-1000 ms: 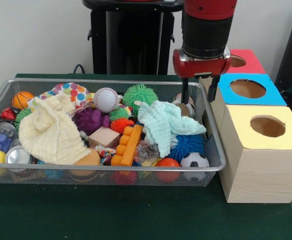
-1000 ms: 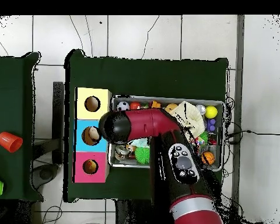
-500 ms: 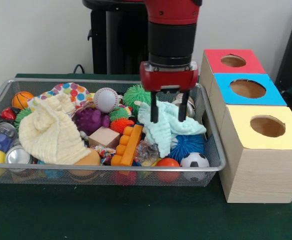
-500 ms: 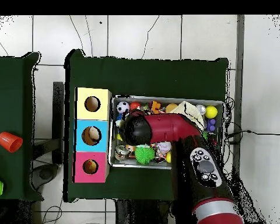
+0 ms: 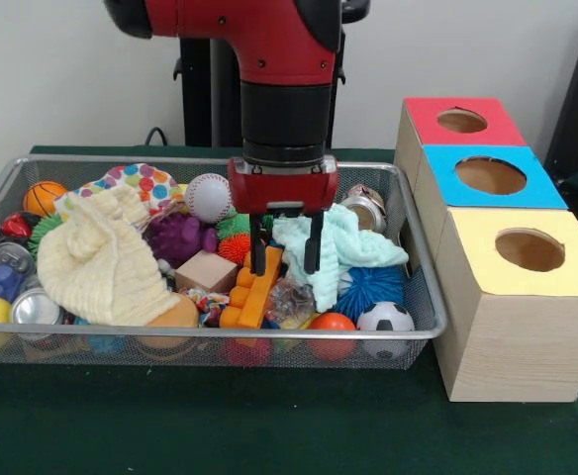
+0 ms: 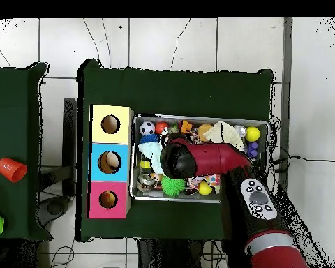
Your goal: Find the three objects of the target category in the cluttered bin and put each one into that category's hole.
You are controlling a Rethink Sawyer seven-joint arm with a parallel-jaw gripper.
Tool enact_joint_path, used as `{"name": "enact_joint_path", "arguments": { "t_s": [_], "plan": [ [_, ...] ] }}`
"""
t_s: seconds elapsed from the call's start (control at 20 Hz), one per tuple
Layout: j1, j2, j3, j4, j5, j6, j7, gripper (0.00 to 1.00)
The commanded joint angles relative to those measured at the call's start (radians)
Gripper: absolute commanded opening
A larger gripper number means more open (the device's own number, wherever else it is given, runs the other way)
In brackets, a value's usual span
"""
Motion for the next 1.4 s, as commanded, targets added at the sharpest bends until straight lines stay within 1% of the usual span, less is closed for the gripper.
{"name": "enact_joint_path", "arguments": {
  "t_s": [0.05, 0.15, 0.35, 0.4, 0.65, 1.15, 1.4],
  "plan": [
    [-0.022, 0.13, 0.027, -0.014, -0.089, 0.007, -0.022, 1.0],
    [-0.015, 0.148, 0.021, -0.027, -0.096, 0.018, -0.02, 1.0],
    [-0.017, 0.187, 0.029, -0.057, -0.103, 0.048, -0.045, 1.0],
    [-0.026, 0.209, 0.04, -0.07, -0.105, 0.056, -0.061, 1.0],
    [-0.069, 0.27, 0.084, -0.101, -0.109, 0.074, -0.113, 1.0],
    [-0.126, 0.308, 0.143, -0.137, -0.119, 0.135, -0.179, 1.0],
    [-0.17, 0.317, 0.181, -0.147, -0.13, 0.181, -0.227, 1.0]
  ]
}}
